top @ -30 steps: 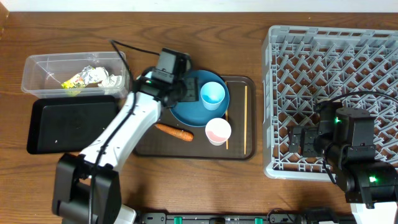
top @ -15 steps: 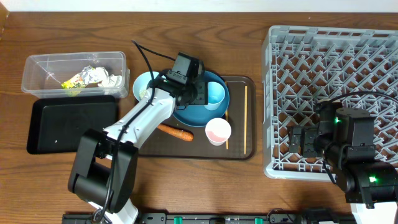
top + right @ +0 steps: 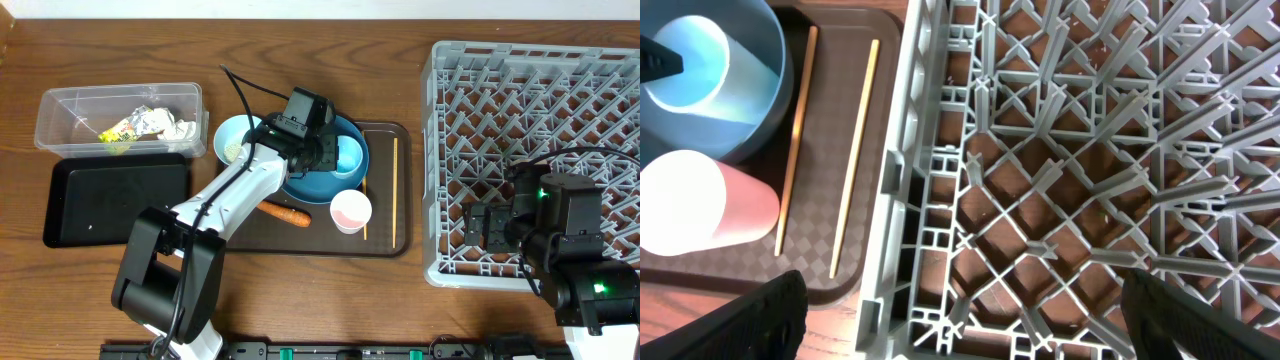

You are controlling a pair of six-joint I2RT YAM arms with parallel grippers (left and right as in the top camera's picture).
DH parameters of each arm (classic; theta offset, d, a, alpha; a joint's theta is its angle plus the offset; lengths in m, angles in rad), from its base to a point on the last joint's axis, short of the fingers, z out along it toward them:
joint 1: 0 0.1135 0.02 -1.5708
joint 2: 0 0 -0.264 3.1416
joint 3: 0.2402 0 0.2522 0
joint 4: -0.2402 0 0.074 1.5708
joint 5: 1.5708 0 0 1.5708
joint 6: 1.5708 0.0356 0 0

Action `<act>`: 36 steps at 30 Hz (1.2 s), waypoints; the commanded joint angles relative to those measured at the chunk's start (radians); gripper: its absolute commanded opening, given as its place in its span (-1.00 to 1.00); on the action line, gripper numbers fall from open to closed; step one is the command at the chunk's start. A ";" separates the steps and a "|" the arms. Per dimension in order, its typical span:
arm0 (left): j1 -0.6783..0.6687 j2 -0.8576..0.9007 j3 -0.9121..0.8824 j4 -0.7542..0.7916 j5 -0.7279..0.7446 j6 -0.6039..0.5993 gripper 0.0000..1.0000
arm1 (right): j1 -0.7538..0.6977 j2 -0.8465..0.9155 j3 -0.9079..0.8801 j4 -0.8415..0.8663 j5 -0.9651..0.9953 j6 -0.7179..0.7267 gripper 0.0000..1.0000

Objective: Sort waste into correct bins and load items into the dishwasher rack
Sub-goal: 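Grasp the light-blue cup on the blue plate with left gripper, then lift the cup and hand it to the right gripper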

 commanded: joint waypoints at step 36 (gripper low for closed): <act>0.111 -0.241 0.008 0.016 1.052 -0.331 -0.88 | -0.087 0.235 0.017 0.363 -1.110 -0.423 0.98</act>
